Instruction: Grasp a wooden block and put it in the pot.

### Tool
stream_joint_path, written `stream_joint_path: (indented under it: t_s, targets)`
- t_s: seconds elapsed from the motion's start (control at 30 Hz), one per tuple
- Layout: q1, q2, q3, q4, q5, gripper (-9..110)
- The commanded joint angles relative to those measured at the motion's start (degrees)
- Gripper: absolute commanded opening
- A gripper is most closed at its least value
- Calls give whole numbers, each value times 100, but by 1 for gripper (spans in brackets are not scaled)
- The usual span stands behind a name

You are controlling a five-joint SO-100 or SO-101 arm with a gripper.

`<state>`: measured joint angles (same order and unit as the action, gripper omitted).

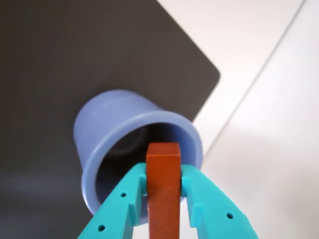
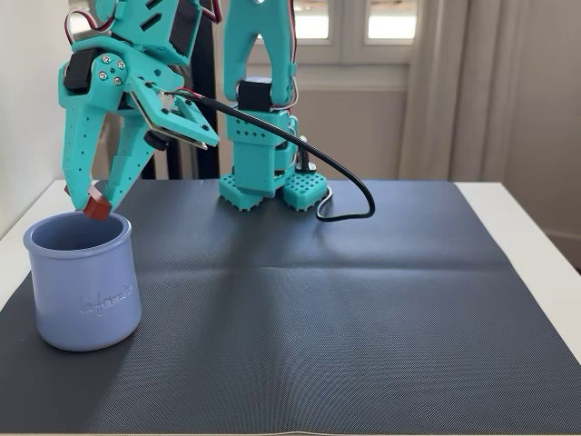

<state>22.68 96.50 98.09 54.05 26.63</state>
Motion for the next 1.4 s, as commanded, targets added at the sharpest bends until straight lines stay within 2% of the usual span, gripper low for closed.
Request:
stream_joint_path:
  t_s: [0.0, 0.27, 0.47, 0.57, 0.67, 0.77, 0.93, 1.13, 1.37]
  targets:
    - [141, 281, -44, 18, -70, 4]
    - [132, 281, -97, 18, -70, 5]
    - [79, 281, -53, 18, -79, 17]
    - [79, 290, -62, 18, -79, 12]
    - [53, 299, -70, 18, -299, 0]
    - [-149, 378, -62, 18, -773, 0]
    - [-633, 1512, 378, 18, -1345, 0]
    - [-1371, 3507, 1837, -70, -1450, 0]
    - [-2092, 5643, 4166, -1415, -1397, 0]
